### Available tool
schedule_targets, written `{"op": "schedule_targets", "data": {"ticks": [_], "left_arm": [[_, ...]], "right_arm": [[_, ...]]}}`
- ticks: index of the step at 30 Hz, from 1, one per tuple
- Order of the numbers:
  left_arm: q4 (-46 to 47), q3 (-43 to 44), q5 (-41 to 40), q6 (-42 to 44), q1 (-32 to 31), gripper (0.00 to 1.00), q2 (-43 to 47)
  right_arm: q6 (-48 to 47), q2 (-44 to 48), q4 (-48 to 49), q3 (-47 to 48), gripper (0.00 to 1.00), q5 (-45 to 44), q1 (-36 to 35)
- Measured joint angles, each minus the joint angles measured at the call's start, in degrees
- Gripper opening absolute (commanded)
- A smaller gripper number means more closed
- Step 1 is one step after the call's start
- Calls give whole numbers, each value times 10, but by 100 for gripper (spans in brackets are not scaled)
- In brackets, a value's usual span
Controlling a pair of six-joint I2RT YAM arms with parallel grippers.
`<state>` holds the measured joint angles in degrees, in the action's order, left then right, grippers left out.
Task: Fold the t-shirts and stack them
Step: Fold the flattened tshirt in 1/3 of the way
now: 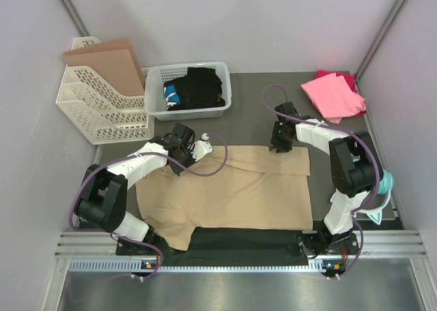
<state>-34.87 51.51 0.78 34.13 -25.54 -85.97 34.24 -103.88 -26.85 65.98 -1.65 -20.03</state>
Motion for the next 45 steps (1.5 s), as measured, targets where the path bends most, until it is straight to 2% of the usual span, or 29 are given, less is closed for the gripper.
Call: {"op": "schedule_targets", "data": {"ticks": [5, 7, 10, 14, 15, 16, 19, 24, 30, 41, 45], "left_arm": [[-4, 0, 2, -3, 0, 17, 14], [-10, 2, 5, -5, 0, 13, 28], [-15, 2, 9, -8, 0, 0, 49], [-20, 2, 11, -10, 0, 0, 65], [-23, 2, 11, -10, 0, 20, 68], [-25, 2, 12, -10, 0, 33, 69], [-35, 2, 23, -12, 0, 39, 71], [-43, 2, 34, -15, 0, 35, 71], [-39, 1, 33, -17, 0, 25, 55], [-19, -7, 25, -26, 0, 24, 2], [-10, -7, 23, -28, 0, 10, -3]], "right_arm": [[0, 5, 3, -6, 32, -1, 0], [-1, 6, 5, -8, 32, -2, 0], [-1, 6, 6, -9, 31, -2, 0], [-1, 6, 7, -9, 31, -2, 0], [-1, 6, 7, -9, 31, -2, 0], [-1, 7, 7, -10, 31, -2, 0], [-1, 8, 7, -11, 31, -2, 0], [-1, 9, 7, -11, 31, -2, 0], [-1, 9, 7, -12, 31, -2, 0], [-1, 12, 7, -15, 31, -2, 0], [-1, 12, 7, -15, 30, -2, 0]]}}
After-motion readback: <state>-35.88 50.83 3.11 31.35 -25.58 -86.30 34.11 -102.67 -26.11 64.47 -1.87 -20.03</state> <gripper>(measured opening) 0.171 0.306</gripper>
